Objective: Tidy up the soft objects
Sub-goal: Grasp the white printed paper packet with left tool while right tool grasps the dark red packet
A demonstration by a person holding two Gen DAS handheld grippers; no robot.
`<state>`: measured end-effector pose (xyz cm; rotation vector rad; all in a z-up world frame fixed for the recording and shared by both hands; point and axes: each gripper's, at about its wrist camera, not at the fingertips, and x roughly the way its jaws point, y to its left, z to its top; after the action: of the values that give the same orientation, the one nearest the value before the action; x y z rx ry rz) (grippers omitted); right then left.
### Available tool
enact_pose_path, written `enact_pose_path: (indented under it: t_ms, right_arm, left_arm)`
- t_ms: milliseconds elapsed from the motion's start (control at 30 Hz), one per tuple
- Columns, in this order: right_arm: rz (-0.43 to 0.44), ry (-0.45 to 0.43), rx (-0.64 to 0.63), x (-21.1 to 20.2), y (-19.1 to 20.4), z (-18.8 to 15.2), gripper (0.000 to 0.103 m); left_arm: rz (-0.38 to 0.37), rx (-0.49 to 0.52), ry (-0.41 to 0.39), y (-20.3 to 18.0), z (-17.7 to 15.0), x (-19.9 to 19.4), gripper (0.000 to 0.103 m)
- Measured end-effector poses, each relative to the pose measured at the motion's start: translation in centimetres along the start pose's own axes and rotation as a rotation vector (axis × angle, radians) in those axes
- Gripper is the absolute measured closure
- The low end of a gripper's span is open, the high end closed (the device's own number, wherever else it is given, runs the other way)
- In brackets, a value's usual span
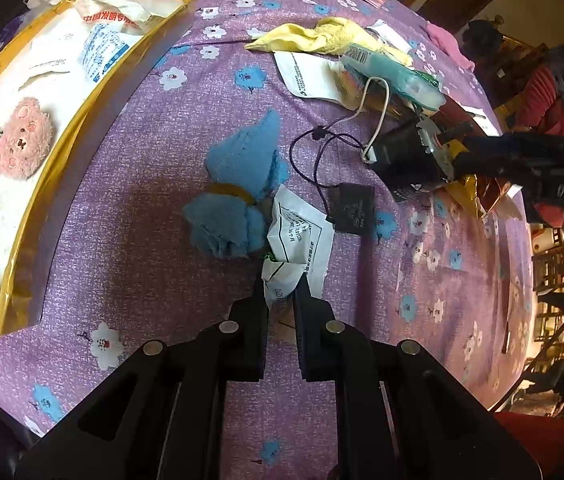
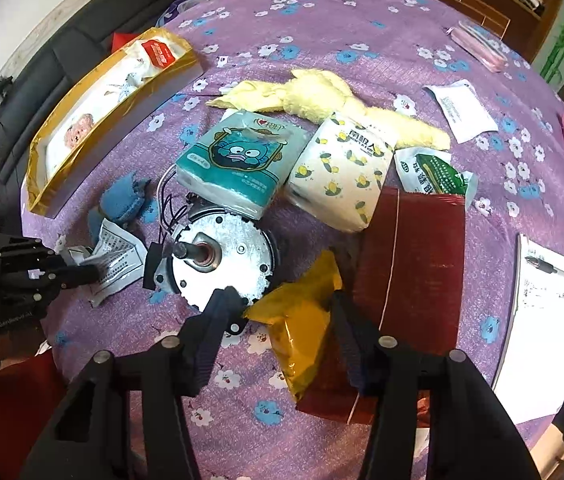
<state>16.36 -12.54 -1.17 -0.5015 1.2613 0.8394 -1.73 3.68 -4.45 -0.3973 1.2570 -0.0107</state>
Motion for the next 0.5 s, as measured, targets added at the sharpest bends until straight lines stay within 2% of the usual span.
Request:
enact_pose_path:
  t_ms: [67,200,300,500]
  right_arm:
    - [0.001,-0.014,0.035,-0.8,-0.9,0.3,0.051]
    - [-0.050,0.019,0.066,-1.2,-2.6,0.9,0.051]
    - [-0.088,0.064,0.087,-0.2,-3.7,1.5,0.050]
    - [-0.130,0.090,0.082,1.7,-4.5,2.9,0.048]
  left_arm:
    - [0.002,-0.003,0.001,0.0,0.1,0.1,0.092]
    - [0.010,-0.003,0.009,-0.2,0.4,0.4,0.092]
    - [0.019,0.002,0.013,-0.5,0.7,0.8,0.092]
    - [0.025,0.003,0.022,-0.7,1.0,1.1,0.092]
